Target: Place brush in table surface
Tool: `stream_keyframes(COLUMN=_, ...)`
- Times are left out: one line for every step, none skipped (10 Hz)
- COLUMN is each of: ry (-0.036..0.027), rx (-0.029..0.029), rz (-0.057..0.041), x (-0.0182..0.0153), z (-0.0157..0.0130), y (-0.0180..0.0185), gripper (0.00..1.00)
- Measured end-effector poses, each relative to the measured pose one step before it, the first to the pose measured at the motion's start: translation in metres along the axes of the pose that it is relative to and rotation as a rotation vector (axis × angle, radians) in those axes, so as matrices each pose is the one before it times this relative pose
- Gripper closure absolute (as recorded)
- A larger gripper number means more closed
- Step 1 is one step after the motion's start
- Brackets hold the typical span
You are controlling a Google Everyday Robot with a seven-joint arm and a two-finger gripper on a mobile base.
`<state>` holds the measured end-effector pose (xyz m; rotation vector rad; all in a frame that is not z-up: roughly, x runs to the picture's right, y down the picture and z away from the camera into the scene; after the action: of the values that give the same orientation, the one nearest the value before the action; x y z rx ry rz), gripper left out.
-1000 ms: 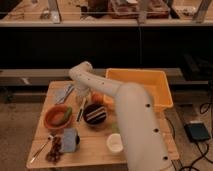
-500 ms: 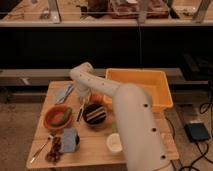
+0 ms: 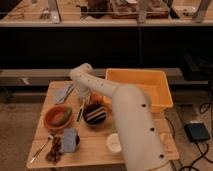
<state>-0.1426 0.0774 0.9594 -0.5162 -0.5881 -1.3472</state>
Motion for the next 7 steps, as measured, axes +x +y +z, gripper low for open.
stream_keyframes(ry=-0.00115, rx=-0.00038, rz=-0.0005, x=-0.00029, z=0.0005, y=-0.00031, gripper=0.71)
stream_keyframes(ry=-0.00044, rx=-0.00002, rz=-0.00058, x=-0.00022, z=0.00017, y=-0.00019, gripper=0.84)
stream_keyframes(ry=-0.00015, rx=0.00009, rz=-0.00018, x=-0.0001, z=0.00002, y=-0.00015, gripper=0.92)
stream_keyframes(ry=-0.00068, rx=0.00087, rz=0.00007, x=-0.00012, z=0.00003, y=-0.00012, gripper=0.99)
stream_keyframes(ry=-0.00875, rx=0.01921, rz=-0.00039, x=-0.00149, z=0.00056, y=-0.00291, gripper=1.0)
stream_keyframes(ry=-0.00832, rx=0.04932, rz=0.01809, x=-0.00012, z=-0.00118, y=-0.00373, gripper=1.0)
stream_keyframes(ry=0.00402, rx=0.0336, rz=0.01534, x=0.00299, z=-0.00629, y=0.00064, gripper=1.0)
